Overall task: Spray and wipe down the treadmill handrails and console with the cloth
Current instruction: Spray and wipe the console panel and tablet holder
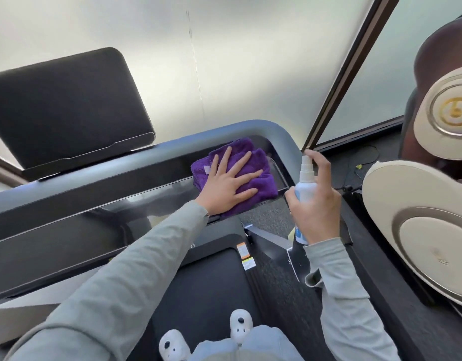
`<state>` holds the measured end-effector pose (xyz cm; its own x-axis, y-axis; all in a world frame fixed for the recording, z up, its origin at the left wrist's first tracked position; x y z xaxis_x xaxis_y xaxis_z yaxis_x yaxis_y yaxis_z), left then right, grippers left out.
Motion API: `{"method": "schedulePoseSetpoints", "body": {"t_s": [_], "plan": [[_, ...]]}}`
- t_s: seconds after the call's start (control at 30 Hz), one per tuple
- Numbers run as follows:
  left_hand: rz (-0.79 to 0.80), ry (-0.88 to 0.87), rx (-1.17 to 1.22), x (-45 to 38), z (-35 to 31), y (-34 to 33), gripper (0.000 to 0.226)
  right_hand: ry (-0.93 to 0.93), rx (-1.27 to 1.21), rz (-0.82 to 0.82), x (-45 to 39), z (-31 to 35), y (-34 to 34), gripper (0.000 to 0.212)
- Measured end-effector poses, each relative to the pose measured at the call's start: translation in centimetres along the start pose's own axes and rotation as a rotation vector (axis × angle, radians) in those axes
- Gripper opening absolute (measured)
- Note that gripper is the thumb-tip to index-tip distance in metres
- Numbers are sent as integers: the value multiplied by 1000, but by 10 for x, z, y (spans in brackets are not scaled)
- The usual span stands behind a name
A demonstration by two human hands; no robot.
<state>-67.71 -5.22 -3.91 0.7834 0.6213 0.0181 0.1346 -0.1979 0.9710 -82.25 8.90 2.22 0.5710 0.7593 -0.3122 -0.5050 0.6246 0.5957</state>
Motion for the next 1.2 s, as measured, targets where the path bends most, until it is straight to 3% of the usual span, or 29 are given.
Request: {"method": "schedulePoseSetpoints", "body": {"t_s": [0.13, 0.3, 0.43, 0.57, 0.73, 0.83, 0.93, 1.03, 1.2], "plan": [[-79, 161, -34, 22, 12, -3, 50, -15, 2, 5, 1, -1, 0, 73], [-68, 380, 10, -20, -33, -11, 60, -22, 9, 19, 10, -5, 1, 72], [-78, 384, 0, -22, -36, -10, 57, -9, 20, 43, 12, 2, 0, 70], [-135, 414, -4, 33, 5, -1, 50, 10, 45, 71, 8, 11, -6, 67], [-224, 709, 72, 131, 64, 10, 50, 36, -17, 126, 12, 29, -22, 68], [-246, 841, 100, 151, 67, 6, 51, 58, -43, 142, 18, 41, -35, 70], [-220, 816, 49, 117, 52, 2, 52, 65, -38, 152, 25, 47, -46, 71], [-184, 671, -4, 83, 41, 2, 53, 57, -37, 190, 33, 56, -55, 69], [-226, 544, -1, 112, 72, 9, 48, 31, -26, 216, 43, 82, -68, 68]]}}
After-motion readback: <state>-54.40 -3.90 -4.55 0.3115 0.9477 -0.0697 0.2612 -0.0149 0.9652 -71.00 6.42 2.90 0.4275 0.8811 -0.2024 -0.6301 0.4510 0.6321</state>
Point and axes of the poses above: each hand's wrist, its own x-axis away from the middle knuckle, its own y-axis out of the back of the hand, z = x × y, the point moved 1 cm from there along -x, towards the middle knuckle, and after that the axes turned 1 degree about x, right-handed, at the moved point
